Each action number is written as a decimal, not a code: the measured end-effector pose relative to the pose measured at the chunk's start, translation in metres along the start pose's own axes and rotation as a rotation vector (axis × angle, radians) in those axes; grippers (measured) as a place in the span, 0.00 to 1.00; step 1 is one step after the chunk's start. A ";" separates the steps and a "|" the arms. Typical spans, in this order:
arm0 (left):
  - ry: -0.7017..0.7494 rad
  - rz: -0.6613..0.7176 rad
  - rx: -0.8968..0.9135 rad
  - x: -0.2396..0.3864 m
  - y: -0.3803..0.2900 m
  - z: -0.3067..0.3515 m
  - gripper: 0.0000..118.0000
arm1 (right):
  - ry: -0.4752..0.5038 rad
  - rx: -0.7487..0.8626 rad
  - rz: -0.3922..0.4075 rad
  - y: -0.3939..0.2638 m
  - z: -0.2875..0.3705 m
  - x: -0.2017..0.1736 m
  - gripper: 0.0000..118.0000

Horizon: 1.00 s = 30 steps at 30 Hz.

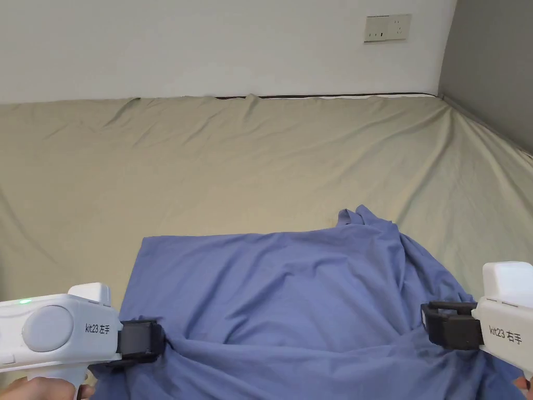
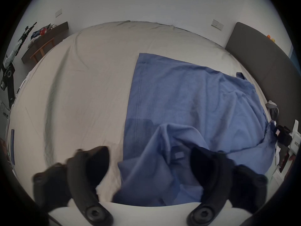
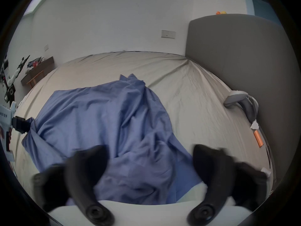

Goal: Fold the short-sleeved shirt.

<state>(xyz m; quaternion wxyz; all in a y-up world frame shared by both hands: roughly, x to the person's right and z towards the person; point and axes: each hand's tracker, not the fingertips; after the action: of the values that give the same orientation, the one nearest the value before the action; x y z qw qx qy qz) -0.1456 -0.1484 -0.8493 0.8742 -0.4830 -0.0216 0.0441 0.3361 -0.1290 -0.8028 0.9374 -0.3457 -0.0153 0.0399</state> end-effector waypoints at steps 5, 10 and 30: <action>-0.091 0.008 0.148 -0.002 -0.012 0.068 0.89 | -0.054 0.147 0.020 0.004 0.055 -0.013 0.96; -0.070 -0.052 0.244 0.005 -0.056 0.130 0.89 | 0.005 0.258 -0.006 -0.021 0.122 -0.040 0.93; -0.274 0.322 0.039 -0.044 -0.077 0.037 0.99 | 0.214 0.134 -0.177 -0.097 0.149 -0.052 0.00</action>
<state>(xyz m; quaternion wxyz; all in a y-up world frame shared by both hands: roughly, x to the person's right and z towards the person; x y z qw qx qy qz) -0.1881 -0.1624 -0.7641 0.8540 -0.4527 -0.0617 0.2490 0.2826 -0.1103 -0.6266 0.9545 -0.2820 0.0568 -0.0790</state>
